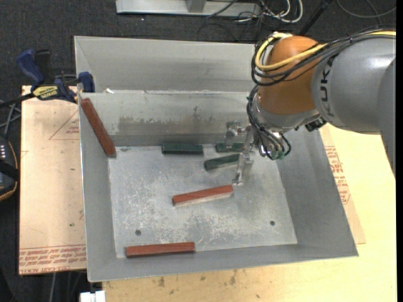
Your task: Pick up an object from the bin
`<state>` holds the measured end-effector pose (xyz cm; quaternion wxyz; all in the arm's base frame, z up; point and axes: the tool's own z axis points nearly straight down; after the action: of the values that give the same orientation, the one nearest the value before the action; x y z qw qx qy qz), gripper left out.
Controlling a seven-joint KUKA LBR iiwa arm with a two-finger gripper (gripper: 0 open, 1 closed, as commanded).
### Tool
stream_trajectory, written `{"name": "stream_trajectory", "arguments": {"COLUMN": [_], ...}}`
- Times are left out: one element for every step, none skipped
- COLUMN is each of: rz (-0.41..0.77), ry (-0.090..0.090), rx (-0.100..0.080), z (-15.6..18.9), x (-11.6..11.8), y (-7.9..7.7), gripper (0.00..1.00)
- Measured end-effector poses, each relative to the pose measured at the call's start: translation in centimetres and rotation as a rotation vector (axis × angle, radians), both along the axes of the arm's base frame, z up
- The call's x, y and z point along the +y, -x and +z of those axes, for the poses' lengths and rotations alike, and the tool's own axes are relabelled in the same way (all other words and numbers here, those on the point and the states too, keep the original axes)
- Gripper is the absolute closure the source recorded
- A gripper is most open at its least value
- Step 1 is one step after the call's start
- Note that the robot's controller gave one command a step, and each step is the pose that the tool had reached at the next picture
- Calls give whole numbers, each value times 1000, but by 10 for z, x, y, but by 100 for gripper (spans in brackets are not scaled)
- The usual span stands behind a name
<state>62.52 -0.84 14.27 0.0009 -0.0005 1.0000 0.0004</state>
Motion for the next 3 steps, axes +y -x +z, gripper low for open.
{"name": "stream_trajectory", "arguments": {"rz": [0, -108, -108], "ry": [0, -2, -1], "rx": [0, -6, -5], "z": [0, -66, -71], "x": [0, 2, 1], "y": [0, -3, -1], "gripper": [0, 100, 0]}}
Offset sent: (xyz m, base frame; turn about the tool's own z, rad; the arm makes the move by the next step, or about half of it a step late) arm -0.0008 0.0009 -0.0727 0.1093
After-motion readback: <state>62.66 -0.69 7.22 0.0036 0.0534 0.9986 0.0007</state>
